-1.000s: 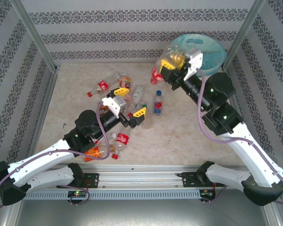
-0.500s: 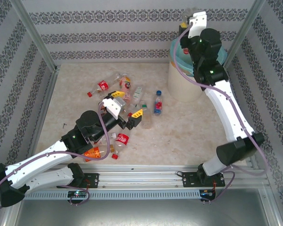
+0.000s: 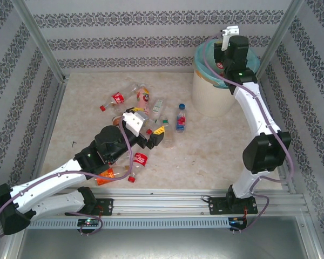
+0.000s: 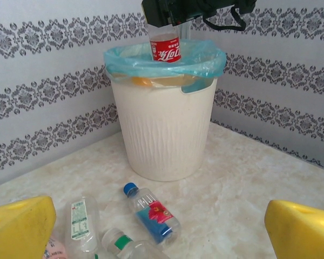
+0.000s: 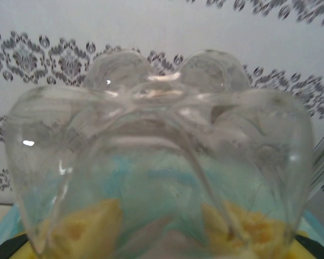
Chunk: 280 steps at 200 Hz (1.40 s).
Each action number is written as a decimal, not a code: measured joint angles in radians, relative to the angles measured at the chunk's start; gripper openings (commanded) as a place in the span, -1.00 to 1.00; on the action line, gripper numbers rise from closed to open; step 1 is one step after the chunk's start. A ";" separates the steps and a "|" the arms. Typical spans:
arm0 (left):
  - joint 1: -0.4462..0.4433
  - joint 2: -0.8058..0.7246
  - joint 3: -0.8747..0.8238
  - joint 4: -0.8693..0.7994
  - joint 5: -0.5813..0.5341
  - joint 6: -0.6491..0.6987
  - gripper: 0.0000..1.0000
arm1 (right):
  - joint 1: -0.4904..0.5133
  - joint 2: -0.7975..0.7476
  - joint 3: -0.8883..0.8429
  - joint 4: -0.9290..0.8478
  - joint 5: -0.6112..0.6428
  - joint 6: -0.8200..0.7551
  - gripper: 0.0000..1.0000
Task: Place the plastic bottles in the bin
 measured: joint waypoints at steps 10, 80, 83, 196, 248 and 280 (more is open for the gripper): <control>0.000 0.000 0.000 -0.003 0.000 -0.004 1.00 | -0.004 0.018 -0.003 0.000 -0.013 0.007 -0.13; 0.000 0.000 0.000 -0.024 -0.023 -0.019 1.00 | -0.052 0.107 -0.012 -0.018 -0.071 0.066 0.02; 0.000 0.000 0.000 -0.024 -0.024 -0.019 1.00 | -0.052 0.110 -0.012 -0.020 -0.071 0.069 0.06; 0.000 0.019 0.000 -0.027 -0.033 -0.023 1.00 | -0.063 0.125 0.113 -0.074 -0.066 0.096 0.65; 0.003 0.051 0.054 -0.080 -0.038 -0.027 0.97 | -0.047 0.095 0.117 -0.092 -0.066 0.101 0.62; 0.031 0.085 0.135 -0.167 -0.048 -0.069 0.92 | -0.001 0.011 0.098 -0.108 -0.066 0.103 0.60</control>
